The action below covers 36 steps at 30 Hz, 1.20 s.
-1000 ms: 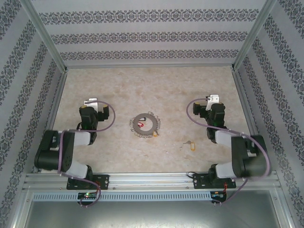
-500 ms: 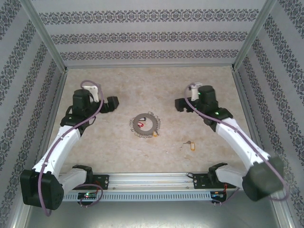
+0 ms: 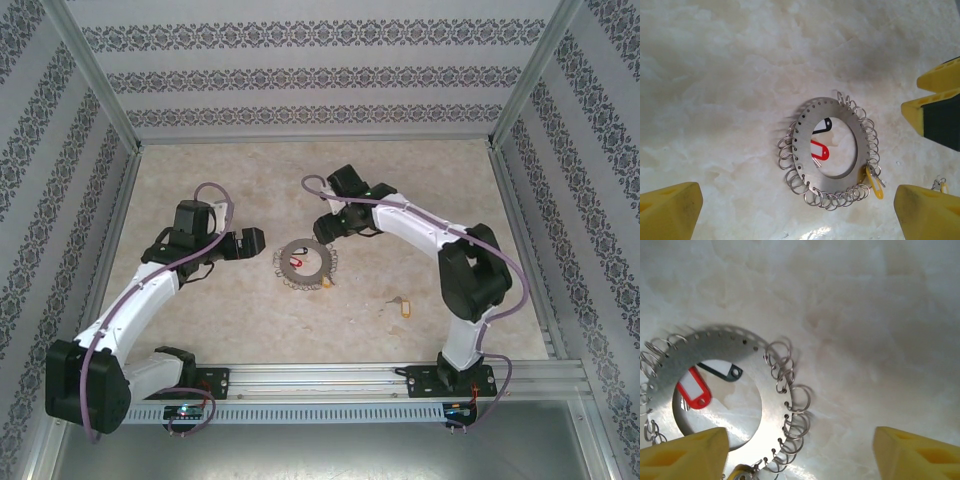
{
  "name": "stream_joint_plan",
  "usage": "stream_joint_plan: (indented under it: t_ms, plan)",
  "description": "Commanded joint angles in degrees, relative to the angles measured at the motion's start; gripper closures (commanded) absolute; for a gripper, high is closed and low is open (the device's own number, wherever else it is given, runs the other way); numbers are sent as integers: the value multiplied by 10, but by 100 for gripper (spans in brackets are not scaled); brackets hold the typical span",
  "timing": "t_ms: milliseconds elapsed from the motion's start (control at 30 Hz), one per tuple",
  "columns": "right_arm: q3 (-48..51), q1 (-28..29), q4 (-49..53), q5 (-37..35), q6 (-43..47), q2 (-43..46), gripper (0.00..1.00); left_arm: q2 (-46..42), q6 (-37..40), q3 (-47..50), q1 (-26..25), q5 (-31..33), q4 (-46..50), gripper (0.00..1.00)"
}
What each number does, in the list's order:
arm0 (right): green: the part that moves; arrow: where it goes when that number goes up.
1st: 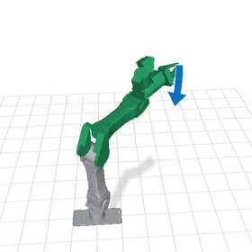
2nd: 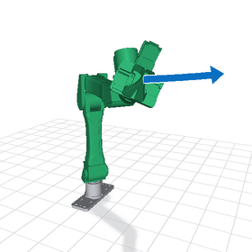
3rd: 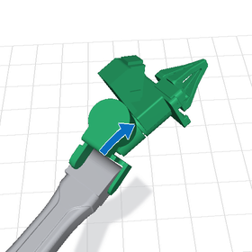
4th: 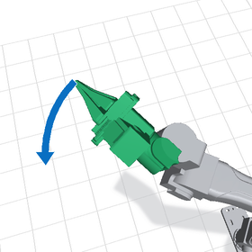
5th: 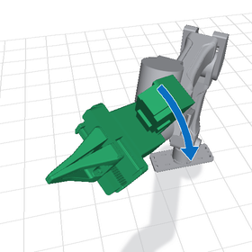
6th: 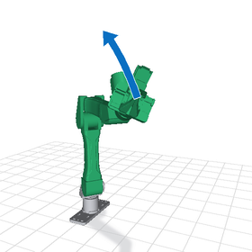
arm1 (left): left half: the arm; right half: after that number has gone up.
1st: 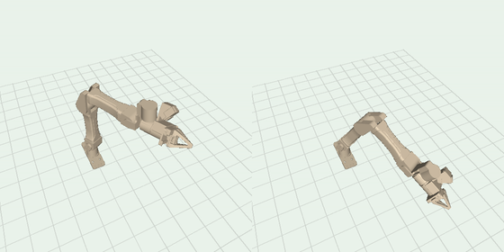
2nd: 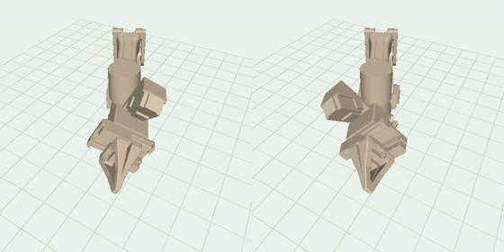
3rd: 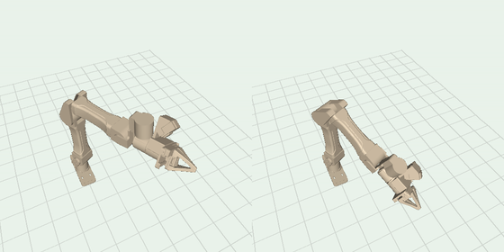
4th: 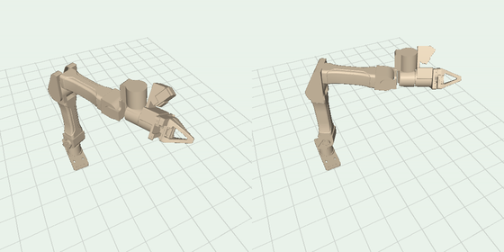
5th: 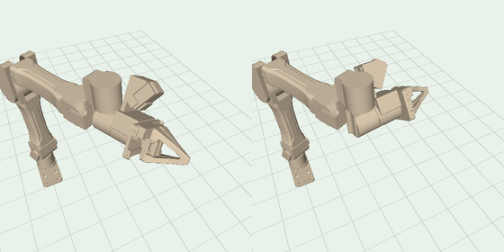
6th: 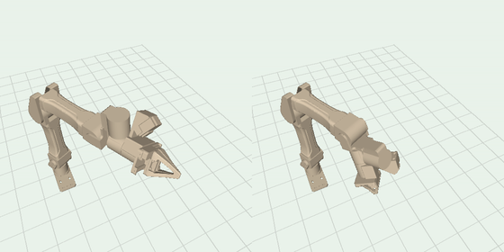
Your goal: Put the keys on the keyring
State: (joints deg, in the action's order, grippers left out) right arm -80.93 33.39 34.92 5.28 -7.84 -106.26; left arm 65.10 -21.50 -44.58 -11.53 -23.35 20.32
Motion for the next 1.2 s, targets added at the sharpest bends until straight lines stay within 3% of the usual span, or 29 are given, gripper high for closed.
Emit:
stream_joint_plan:
  t_ms: [0,400,733,1167]
  plan:
    - [-40,14,41,-18,-24,-26,34,15,-11,-1,-6,7,-30,4]
    - [-114,20,70,-17,-31,-113,50,13,-25,3,-5,-3,-64,7]
    - [-116,21,71,-27,-35,-139,60,15,-20,-3,-6,1,-62,8]
    - [-122,23,58,-5,-39,-153,62,21,-17,-3,-5,-2,-64,7]
